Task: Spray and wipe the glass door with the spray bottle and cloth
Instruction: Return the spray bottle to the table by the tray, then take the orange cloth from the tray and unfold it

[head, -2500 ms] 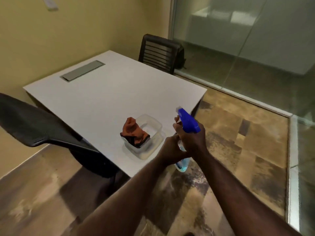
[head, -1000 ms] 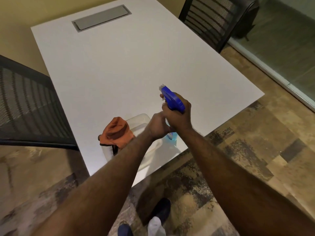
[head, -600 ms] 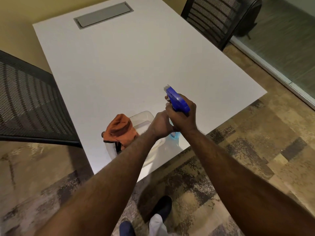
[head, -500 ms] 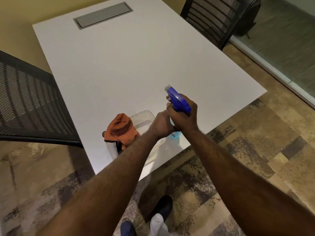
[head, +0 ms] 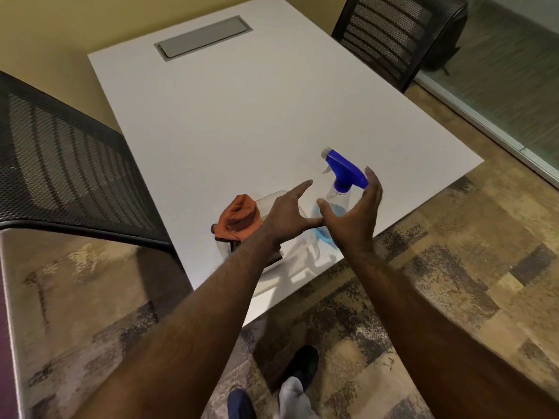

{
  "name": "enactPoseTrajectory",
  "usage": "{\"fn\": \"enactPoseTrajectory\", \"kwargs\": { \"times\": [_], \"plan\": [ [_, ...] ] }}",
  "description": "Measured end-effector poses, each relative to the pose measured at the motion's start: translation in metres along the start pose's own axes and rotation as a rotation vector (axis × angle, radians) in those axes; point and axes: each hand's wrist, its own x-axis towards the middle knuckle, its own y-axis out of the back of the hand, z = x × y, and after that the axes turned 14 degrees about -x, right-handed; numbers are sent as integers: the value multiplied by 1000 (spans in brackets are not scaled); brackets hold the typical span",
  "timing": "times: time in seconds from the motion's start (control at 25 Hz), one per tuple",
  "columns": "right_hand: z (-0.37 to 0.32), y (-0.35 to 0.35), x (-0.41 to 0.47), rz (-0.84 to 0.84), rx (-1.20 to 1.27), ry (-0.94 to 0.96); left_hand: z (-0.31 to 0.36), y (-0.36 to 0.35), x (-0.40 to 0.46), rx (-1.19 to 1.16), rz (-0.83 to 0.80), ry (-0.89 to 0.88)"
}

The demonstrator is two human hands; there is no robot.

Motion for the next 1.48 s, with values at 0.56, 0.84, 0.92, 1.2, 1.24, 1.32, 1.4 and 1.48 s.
{"fn": "enactPoseTrajectory", "kwargs": {
  "times": [0.56,0.84,0.92,1.2,1.24,1.32,1.4,1.48],
  "plan": [
    [-20,-46,-104,-39,-183,132,-59,78,-63,-99,453,-123],
    [-43,-92,-76,-492,-520,171,-87,89,-55,11,365,18],
    [-43,-101,-72,-542,-783,242,-93,89,-52,82,323,76],
    [-38,-123,-68,-714,-895,165,-107,87,-47,145,354,59],
    [-38,-125,-67,-694,-885,159,-107,86,-46,141,355,53],
    [-34,-127,-64,-637,-856,146,-106,84,-44,124,359,33],
    [-32,-126,-61,-581,-812,129,-102,83,-45,74,394,0],
    [-31,-121,-58,-542,-753,104,-95,84,-47,-6,450,-38]
  ]
}}
